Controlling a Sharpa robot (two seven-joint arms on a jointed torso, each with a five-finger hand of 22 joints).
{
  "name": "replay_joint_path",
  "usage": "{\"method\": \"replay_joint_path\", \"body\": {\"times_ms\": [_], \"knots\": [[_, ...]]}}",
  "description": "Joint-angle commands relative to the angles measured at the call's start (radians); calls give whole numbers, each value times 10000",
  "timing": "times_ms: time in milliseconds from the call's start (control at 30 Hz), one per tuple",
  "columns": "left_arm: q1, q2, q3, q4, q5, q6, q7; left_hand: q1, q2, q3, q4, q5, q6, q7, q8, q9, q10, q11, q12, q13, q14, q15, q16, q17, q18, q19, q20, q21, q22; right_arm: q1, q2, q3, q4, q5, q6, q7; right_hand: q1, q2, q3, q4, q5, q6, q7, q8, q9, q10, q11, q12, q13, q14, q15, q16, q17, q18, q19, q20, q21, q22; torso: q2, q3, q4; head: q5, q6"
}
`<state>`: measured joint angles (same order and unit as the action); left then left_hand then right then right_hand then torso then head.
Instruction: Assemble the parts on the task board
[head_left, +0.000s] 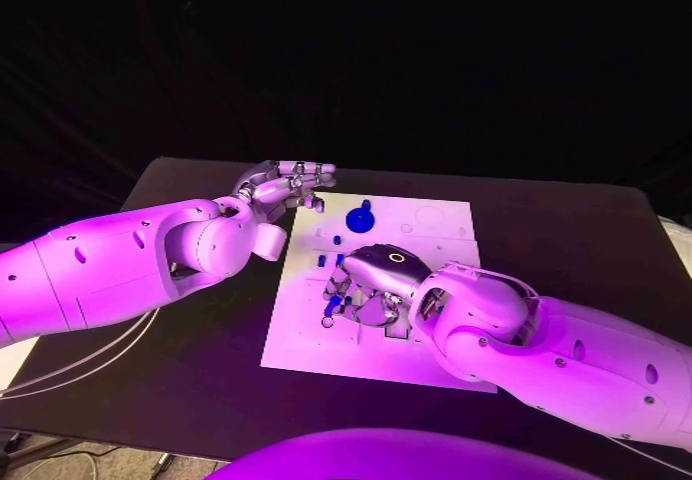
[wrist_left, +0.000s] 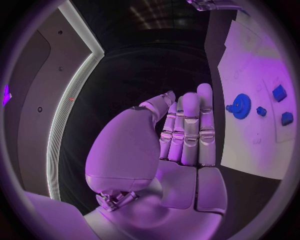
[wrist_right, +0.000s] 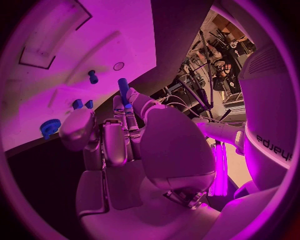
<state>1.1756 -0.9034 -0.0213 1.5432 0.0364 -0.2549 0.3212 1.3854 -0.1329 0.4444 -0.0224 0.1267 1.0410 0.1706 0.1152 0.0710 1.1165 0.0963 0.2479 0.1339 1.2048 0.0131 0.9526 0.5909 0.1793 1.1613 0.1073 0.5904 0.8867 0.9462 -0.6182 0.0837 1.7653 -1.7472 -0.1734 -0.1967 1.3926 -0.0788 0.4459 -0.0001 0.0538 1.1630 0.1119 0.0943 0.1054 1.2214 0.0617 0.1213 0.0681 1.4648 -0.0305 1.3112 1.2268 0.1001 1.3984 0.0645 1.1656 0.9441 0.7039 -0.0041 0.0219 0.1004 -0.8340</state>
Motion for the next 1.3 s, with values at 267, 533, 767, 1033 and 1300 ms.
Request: {"method": "replay_joint_path", "body": {"times_ms": [267,533,767,1033,1300], "knots": [[-2,38,5,8,-45,210,79,8,63,-34,8,20,-64,-7,45,-15,-68,0,65,15,-51,-7,-57,-13,29,44,46,-34,-11,-163,368,-121,-486,-395,440,308,134,131,46,-7,56,21,82,13,9,131,-80,-61,8,486,-14,60,-1,141,54,-13,30,-13,10,12,-5,85,-83],[-2,58,5,-7,-45,227,73,8,63,-34,8,20,-64,-7,45,-15,-68,0,65,15,-51,-7,-57,-13,29,44,46,-34,-11,-183,418,-157,-596,-525,609,222,133,131,49,-10,57,19,84,11,9,131,-78,-67,8,484,-12,52,-12,141,52,-12,26,-18,5,18,-23,106,-132],[-2,62,5,-15,-45,240,65,8,63,-34,8,20,-64,-7,45,-15,-68,0,65,15,-51,-7,-57,-13,29,44,46,-34,-11,-185,414,-165,-641,-929,655,-11,127,145,66,-14,63,14,93,3,11,131,-70,-87,8,483,-6,52,-14,142,49,-8,22,-24,1,17,-13,96,-156],[-3,61,5,-26,-45,256,55,11,80,-57,-3,19,-71,-4,59,-17,-91,3,113,24,-67,-4,-56,-35,30,41,49,-56,-23,-187,407,-166,-575,-1317,464,-188,126,149,72,-17,67,14,95,1,12,134,-69,-92,9,482,-4,50,-17,141,49,-6,23,-21,2,15,-10,69,-164],[-3,63,5,-26,-45,270,45,11,80,-57,-3,19,-71,-4,59,-17,-91,3,113,24,-67,-4,-56,-35,30,41,49,-56,-23,-187,459,-165,-553,-1417,705,-256,89,119,63,-22,72,18,102,-5,17,146,-61,-116,12,479,4,45,-25,143,43,0,15,-32,1,11,-14,76,-178]]}}
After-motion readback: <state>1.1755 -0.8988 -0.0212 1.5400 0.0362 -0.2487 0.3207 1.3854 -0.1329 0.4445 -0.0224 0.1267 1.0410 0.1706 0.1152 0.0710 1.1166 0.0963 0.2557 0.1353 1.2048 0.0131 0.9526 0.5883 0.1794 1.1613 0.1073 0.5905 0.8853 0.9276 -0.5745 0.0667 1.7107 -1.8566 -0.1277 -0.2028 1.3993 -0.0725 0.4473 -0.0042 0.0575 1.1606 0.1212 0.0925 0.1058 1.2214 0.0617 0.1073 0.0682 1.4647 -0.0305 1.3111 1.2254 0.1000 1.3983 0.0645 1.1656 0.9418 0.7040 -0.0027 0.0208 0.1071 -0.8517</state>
